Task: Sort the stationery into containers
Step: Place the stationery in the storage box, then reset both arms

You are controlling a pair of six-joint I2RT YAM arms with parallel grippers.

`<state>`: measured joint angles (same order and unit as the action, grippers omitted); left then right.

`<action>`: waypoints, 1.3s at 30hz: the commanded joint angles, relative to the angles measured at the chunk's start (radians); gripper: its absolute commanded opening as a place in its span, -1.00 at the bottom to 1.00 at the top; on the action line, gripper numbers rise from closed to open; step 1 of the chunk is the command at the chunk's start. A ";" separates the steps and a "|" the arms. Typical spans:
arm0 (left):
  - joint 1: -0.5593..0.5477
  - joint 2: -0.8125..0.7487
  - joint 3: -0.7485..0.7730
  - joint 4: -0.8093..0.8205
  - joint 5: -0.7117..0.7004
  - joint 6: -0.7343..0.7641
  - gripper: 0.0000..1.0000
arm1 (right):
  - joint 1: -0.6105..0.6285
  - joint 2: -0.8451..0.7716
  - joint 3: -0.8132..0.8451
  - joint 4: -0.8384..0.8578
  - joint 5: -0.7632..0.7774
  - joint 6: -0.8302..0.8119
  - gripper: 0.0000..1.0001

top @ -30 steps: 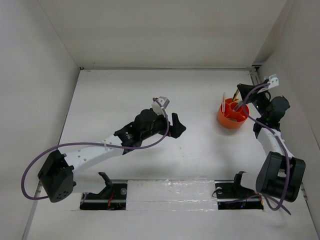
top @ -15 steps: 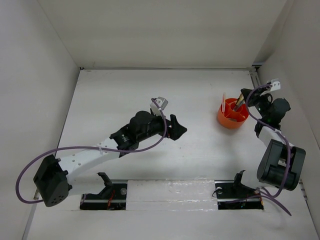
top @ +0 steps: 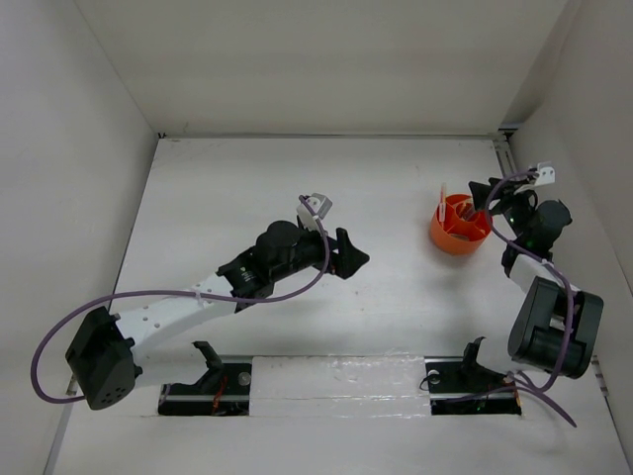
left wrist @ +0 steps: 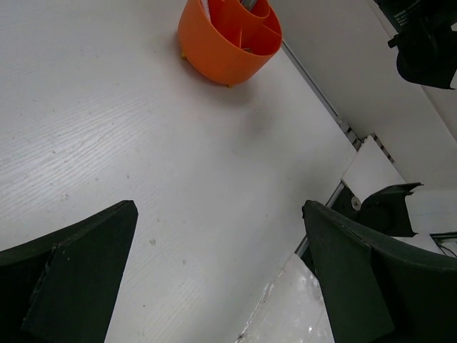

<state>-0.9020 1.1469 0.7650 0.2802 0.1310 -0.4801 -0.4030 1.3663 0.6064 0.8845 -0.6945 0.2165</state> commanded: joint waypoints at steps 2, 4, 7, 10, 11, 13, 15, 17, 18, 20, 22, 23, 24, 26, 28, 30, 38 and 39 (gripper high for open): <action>-0.003 -0.032 -0.004 0.040 -0.005 0.011 1.00 | -0.003 -0.071 -0.005 0.114 -0.013 0.047 0.69; -0.003 -0.032 0.007 0.013 -0.048 0.002 1.00 | -0.003 -0.108 -0.005 0.096 -0.013 0.098 1.00; -0.003 -0.013 0.052 -0.048 -0.200 -0.029 1.00 | 0.050 -0.229 0.058 -0.144 0.076 0.052 1.00; 0.027 0.043 0.143 -0.179 -0.344 -0.107 1.00 | 0.221 -0.364 0.194 -0.559 0.283 -0.073 1.00; 0.049 0.059 0.169 -0.249 -0.355 -0.135 1.00 | 0.271 -0.387 0.228 -0.640 0.428 -0.087 1.00; 0.112 0.105 0.250 -0.327 -0.399 -0.218 1.00 | 0.393 -0.435 0.328 -0.855 0.538 -0.088 1.00; 0.112 0.128 0.325 -0.508 -0.543 -0.270 1.00 | 0.490 -0.458 0.387 -0.984 0.663 -0.077 1.00; 0.051 0.151 0.456 -0.642 -0.766 -0.333 1.00 | 0.555 -0.478 0.476 -1.165 0.716 -0.063 1.00; 0.051 0.151 0.491 -0.756 -0.806 -0.353 1.00 | 0.588 -0.478 0.499 -1.215 0.763 -0.063 1.00; 0.041 0.125 0.559 -0.846 -0.873 -0.388 1.00 | 0.694 -0.510 0.559 -1.359 0.832 -0.063 1.00; 0.041 0.085 0.571 -0.930 -0.901 -0.411 1.00 | 0.800 -0.530 0.604 -1.461 0.947 -0.049 1.00; 0.041 0.058 0.580 -0.946 -0.910 -0.411 1.00 | 0.828 -0.556 0.643 -1.504 0.972 -0.037 1.00; 0.041 -0.003 0.580 -0.964 -0.935 -0.402 1.00 | 0.849 -0.570 0.664 -1.592 0.993 -0.037 1.00; 0.041 -0.074 0.554 -1.009 -0.958 -0.381 1.00 | 0.889 -0.599 0.707 -1.673 1.026 -0.023 1.00; 0.041 -0.188 0.536 -1.030 -0.978 -0.355 1.00 | 0.889 -0.657 0.707 -1.768 1.026 -0.023 1.00; 0.041 -0.263 0.499 -1.039 -0.978 -0.330 1.00 | 0.889 -0.737 0.696 -1.809 1.026 -0.032 1.00; 0.041 -0.531 0.369 -1.104 -0.900 -0.350 1.00 | 0.889 -0.930 0.687 -1.986 1.003 -0.032 1.00; 0.041 -0.550 0.369 -1.104 -0.900 -0.365 1.00 | 0.889 -0.940 0.687 -2.001 1.003 -0.032 1.00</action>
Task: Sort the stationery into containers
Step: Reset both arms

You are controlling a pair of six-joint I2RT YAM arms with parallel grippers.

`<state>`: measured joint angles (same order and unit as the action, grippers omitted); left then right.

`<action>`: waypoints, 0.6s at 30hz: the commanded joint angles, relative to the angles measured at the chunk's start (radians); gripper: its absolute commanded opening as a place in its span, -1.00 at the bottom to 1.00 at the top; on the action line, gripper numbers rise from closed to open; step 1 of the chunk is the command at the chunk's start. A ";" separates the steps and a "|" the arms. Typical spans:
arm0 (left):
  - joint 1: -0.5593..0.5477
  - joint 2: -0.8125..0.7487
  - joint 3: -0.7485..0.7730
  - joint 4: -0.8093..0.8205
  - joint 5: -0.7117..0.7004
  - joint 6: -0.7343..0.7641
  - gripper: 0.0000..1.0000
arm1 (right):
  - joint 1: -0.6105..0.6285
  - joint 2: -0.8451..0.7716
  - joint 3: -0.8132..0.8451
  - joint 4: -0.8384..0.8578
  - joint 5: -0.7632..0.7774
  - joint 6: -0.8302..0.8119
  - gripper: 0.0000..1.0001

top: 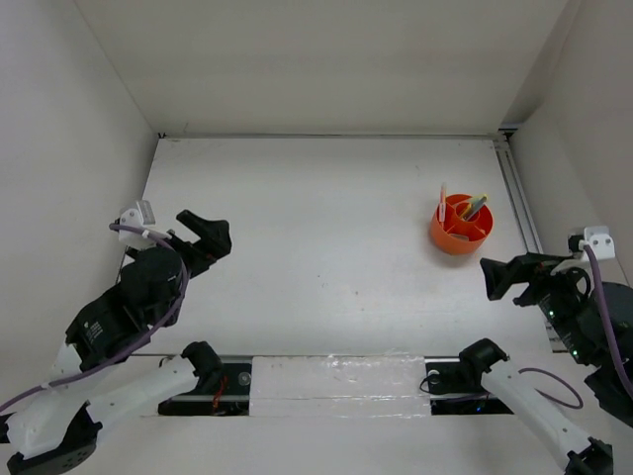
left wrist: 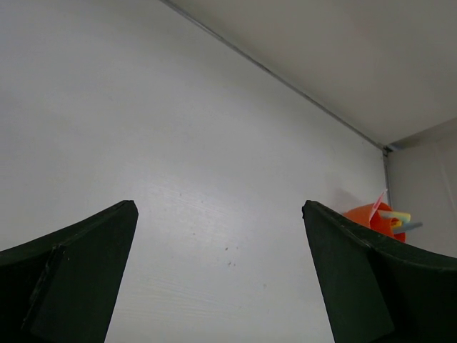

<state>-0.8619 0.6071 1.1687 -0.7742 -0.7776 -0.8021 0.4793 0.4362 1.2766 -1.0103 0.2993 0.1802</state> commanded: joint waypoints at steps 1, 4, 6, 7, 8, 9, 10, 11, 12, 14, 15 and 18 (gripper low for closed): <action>0.001 -0.027 -0.061 -0.050 0.026 -0.043 1.00 | 0.007 -0.010 0.017 -0.119 0.009 0.004 1.00; 0.001 -0.099 -0.086 -0.030 0.038 -0.052 1.00 | 0.007 -0.036 0.026 -0.148 0.009 0.004 1.00; 0.001 -0.153 -0.104 -0.010 0.049 -0.052 1.00 | 0.007 -0.056 0.035 -0.171 0.023 0.004 1.00; 0.001 -0.167 -0.115 0.001 0.049 -0.052 1.00 | 0.007 -0.056 0.044 -0.171 0.032 0.004 1.00; 0.001 -0.179 -0.115 0.001 0.049 -0.042 1.00 | 0.007 -0.065 0.044 -0.171 0.032 0.004 1.00; 0.001 -0.199 -0.125 0.010 0.049 -0.042 1.00 | 0.007 -0.065 0.055 -0.171 0.032 0.004 1.00; 0.001 -0.199 -0.126 0.010 0.040 -0.042 1.00 | 0.007 -0.065 0.055 -0.180 0.043 0.004 1.00; 0.001 -0.199 -0.126 0.010 0.040 -0.042 1.00 | 0.007 -0.065 0.055 -0.180 0.058 0.004 1.00; 0.001 -0.208 -0.126 0.000 0.031 -0.042 1.00 | 0.007 -0.074 0.055 -0.180 0.070 0.004 1.00; 0.001 -0.208 -0.116 -0.013 0.020 -0.042 1.00 | 0.007 -0.074 0.055 -0.180 0.090 0.004 1.00; 0.001 -0.208 -0.116 -0.022 0.020 -0.042 1.00 | 0.007 -0.074 0.055 -0.180 0.090 0.004 1.00; 0.001 -0.208 -0.116 -0.033 0.002 -0.060 1.00 | 0.007 -0.074 0.055 -0.180 0.090 0.004 1.00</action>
<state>-0.8619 0.3954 1.0538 -0.8028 -0.7334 -0.8234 0.4793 0.3653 1.3083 -1.1847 0.3576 0.1802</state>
